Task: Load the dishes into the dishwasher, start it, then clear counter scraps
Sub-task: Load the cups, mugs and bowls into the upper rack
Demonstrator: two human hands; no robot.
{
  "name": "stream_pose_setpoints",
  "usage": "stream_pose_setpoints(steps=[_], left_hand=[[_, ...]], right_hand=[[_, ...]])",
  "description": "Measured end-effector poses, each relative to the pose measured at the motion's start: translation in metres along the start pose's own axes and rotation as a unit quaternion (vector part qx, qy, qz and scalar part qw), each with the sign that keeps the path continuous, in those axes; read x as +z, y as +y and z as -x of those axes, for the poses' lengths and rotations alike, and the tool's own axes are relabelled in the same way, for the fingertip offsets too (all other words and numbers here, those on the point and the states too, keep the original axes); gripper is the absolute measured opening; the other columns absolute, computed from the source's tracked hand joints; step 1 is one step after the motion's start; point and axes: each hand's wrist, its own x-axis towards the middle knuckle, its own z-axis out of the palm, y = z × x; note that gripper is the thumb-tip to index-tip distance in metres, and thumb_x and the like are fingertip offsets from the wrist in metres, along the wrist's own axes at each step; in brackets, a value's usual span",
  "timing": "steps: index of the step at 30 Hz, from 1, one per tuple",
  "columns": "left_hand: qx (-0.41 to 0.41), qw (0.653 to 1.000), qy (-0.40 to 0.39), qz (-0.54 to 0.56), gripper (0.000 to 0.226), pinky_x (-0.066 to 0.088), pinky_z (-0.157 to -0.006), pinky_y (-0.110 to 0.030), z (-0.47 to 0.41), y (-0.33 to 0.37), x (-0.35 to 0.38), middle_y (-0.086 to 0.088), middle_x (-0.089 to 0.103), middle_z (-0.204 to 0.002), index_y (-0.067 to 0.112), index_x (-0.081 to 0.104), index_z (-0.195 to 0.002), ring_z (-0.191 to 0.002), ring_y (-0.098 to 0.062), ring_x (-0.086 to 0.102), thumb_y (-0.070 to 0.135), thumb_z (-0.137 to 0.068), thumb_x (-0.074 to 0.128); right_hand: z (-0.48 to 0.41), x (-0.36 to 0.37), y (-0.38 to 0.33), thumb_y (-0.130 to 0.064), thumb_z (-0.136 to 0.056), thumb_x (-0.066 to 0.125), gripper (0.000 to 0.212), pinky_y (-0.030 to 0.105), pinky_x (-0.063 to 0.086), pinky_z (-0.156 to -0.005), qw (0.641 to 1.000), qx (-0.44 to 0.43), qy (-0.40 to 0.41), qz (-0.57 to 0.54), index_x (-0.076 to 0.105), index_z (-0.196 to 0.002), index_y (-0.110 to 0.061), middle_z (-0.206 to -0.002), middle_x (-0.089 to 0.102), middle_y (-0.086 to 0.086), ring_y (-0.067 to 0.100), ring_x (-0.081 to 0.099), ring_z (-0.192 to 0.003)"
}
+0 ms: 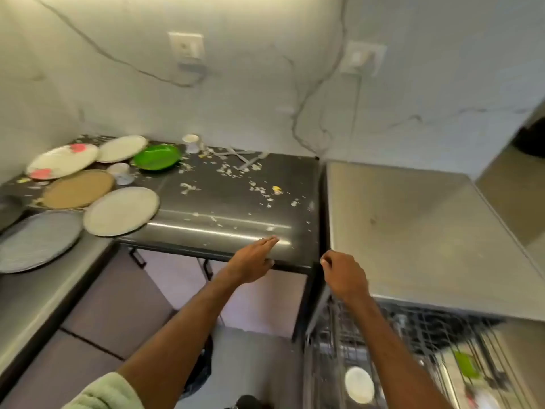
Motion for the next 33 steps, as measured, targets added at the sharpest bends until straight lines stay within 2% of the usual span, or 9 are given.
stream_pose_setpoints(steps=[2,9,13,18,22,27,31,33], left_hand=[[-0.038,0.999,0.017,0.003,0.069,0.031,-0.117,-0.037,0.021,-0.037,-0.022,0.002,0.025,-0.162,0.02,0.023,-0.156,-0.148,-0.018,0.028,0.022,-0.096,0.058],[-0.145,0.985,0.088,0.017,0.072,0.033,-0.116,-0.036,0.048,-0.15,-0.085,-0.001,0.025,-0.162,0.017,0.024,-0.157,-0.146,-0.021,0.031,0.023,-0.095,0.06],[-0.22,0.969,0.111,0.02,0.07,0.034,-0.115,-0.038,0.039,-0.216,-0.101,-0.002,0.024,-0.162,0.015,0.025,-0.156,-0.146,-0.021,0.032,0.033,-0.096,0.057],[-0.276,0.959,0.065,0.019,0.077,0.022,-0.12,-0.038,0.026,-0.281,-0.095,-0.009,0.016,-0.164,0.008,0.018,-0.156,-0.15,-0.024,0.019,0.04,-0.097,0.054],[-0.295,0.955,0.006,0.01,0.082,0.019,-0.122,-0.043,0.017,-0.305,-0.077,-0.006,0.002,-0.167,0.011,0.009,-0.158,-0.153,-0.024,0.004,0.046,-0.098,0.051],[-0.299,0.954,0.015,0.01,0.082,0.015,-0.123,-0.044,0.02,-0.309,-0.066,-0.002,-0.004,-0.166,0.016,0.003,-0.159,-0.153,-0.022,-0.002,0.046,-0.099,0.051],[-0.303,0.952,0.006,0.054,0.086,0.009,-0.123,-0.042,0.019,-0.318,-0.066,0.005,-0.007,-0.166,0.023,0.001,-0.159,-0.153,-0.018,-0.003,0.046,-0.096,0.055],[-0.308,0.949,0.0,0.072,0.087,0.007,-0.122,-0.04,0.017,-0.319,-0.068,0.007,-0.008,-0.166,0.024,0.001,-0.159,-0.153,-0.017,-0.004,0.044,-0.095,0.057]], right_hand=[[-0.004,0.007,-0.036,-0.029,-0.1,0.05,0.02,0.028,0.041,-0.067,0.999,-0.034,-0.002,-0.007,0.066,-0.096,-0.019,-0.089,0.066,0.001,0.024,0.066,-0.086],[-0.064,0.029,-0.162,-0.034,-0.097,0.054,0.018,0.033,0.054,-0.074,0.993,-0.117,-0.032,0.009,0.067,-0.095,-0.022,-0.095,0.071,0.001,0.021,0.068,-0.087],[-0.115,0.052,-0.232,-0.031,-0.096,0.055,0.018,0.03,0.05,-0.073,0.986,-0.162,-0.045,0.014,0.07,-0.098,-0.022,-0.097,0.072,0.0,0.018,0.067,-0.087],[-0.167,0.097,-0.322,-0.03,-0.095,0.056,0.018,0.033,0.053,-0.08,0.974,-0.207,-0.092,0.005,0.07,-0.1,-0.019,-0.101,0.073,0.004,0.02,0.067,-0.09],[-0.197,0.125,-0.384,-0.027,-0.095,0.055,0.019,0.035,0.054,-0.084,0.963,-0.235,-0.129,0.022,0.071,-0.104,-0.02,-0.106,0.071,0.004,0.021,0.067,-0.096],[-0.238,0.152,-0.443,-0.023,-0.095,0.054,0.024,0.039,0.053,-0.092,0.937,-0.288,-0.179,0.077,0.067,-0.114,-0.017,-0.117,0.068,0.007,0.025,0.064,-0.106],[-0.282,0.172,-0.502,-0.028,-0.097,0.054,0.04,0.04,0.046,-0.102,0.907,-0.356,-0.201,0.096,0.053,-0.135,-0.017,-0.138,0.054,0.007,0.026,0.053,-0.125],[-0.303,0.185,-0.531,-0.031,-0.096,0.059,0.05,0.044,0.045,-0.103,0.903,-0.369,-0.204,0.084,0.045,-0.141,-0.016,-0.144,0.046,0.008,0.028,0.049,-0.129]])
